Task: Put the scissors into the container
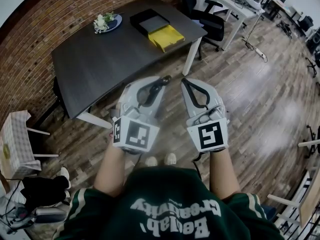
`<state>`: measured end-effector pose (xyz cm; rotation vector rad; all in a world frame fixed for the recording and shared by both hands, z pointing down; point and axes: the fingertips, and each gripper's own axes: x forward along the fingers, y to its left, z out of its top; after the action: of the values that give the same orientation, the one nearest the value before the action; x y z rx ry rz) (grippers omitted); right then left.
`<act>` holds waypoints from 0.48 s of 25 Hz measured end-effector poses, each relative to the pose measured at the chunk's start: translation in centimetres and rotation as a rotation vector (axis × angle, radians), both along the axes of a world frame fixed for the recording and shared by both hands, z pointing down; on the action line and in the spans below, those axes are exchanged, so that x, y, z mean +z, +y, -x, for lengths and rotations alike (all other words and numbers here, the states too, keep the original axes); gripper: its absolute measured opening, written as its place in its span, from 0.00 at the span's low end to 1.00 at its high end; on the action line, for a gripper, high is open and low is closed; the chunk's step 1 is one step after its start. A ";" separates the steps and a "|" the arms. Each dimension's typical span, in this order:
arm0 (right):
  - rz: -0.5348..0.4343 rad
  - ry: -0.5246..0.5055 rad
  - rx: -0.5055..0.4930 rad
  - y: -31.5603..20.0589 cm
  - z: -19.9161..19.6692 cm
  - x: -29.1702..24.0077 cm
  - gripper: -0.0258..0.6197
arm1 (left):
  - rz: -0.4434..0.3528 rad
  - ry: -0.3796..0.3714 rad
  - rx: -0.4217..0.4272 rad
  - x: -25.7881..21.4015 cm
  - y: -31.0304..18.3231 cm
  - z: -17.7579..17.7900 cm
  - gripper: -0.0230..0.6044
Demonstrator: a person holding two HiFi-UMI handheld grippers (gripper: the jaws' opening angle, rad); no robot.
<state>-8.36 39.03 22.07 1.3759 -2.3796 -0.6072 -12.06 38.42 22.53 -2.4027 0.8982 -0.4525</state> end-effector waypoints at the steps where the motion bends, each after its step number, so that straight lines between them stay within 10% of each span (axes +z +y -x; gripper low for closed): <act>1: -0.002 -0.001 -0.001 0.0 -0.2 0.0 0.05 | 0.000 -0.002 0.000 0.1 0.0 -0.2 0.10; 12: -0.012 -0.006 -0.024 -0.3 -2.9 0.5 0.05 | -0.004 -0.013 -0.004 0.4 -0.4 -3.5 0.10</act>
<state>-5.45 38.75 22.53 1.3584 -2.4038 -0.6258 -8.57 38.03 22.91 -2.3920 0.8977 -0.4663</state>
